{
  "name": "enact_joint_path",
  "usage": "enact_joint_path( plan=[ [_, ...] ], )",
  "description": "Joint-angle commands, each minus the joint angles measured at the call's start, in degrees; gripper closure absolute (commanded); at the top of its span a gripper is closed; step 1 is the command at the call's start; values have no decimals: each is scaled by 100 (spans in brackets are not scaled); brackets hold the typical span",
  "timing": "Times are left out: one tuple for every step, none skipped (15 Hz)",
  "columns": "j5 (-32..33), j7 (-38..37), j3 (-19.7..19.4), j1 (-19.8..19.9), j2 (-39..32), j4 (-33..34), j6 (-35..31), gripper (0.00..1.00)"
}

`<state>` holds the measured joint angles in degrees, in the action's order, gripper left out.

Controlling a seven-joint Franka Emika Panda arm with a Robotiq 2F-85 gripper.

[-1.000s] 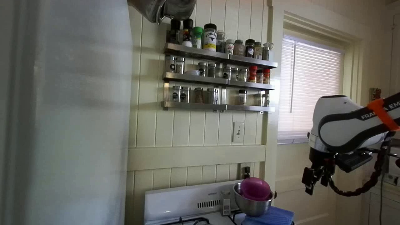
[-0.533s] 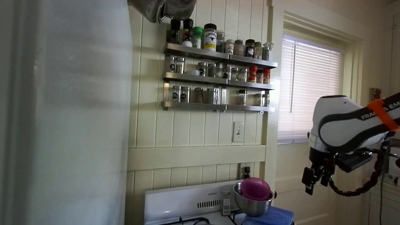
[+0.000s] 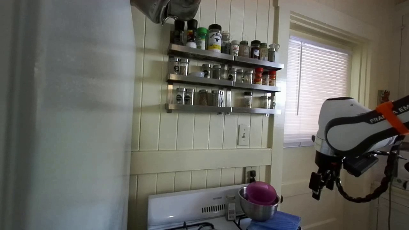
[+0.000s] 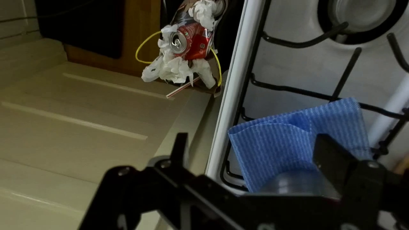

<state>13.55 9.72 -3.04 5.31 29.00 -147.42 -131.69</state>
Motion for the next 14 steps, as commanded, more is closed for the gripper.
enact_joint_path(
  plan=[
    [78,673,18,-383,406,-390,-126,0],
    [41,878,15,-512,514,-467,-106,0],
    [22,1086,4,-641,608,-538,-100,0],
    [-24,1288,-11,-794,724,-627,-103,0],
    [-48,1497,-36,-931,824,-700,-110,0],
    [-78,1697,-51,-1082,944,-782,-91,0],
    [-107,1896,-71,-1230,1055,-852,-76,0],
    [-135,2097,-95,-1380,1163,-917,-67,0],
    [-164,2284,-113,-1536,1280,-979,-55,0],
    [-203,2472,-142,-1698,1392,-1041,-53,0],
    [-247,2662,-175,-1865,1495,-1094,-53,0],
    [-320,2868,-216,-2026,1582,-1137,-60,0],
    [-410,3070,-252,-2185,1659,-1170,-66,0],
    [-515,3287,-295,-2341,1728,-1193,-57,0]
  ],
)
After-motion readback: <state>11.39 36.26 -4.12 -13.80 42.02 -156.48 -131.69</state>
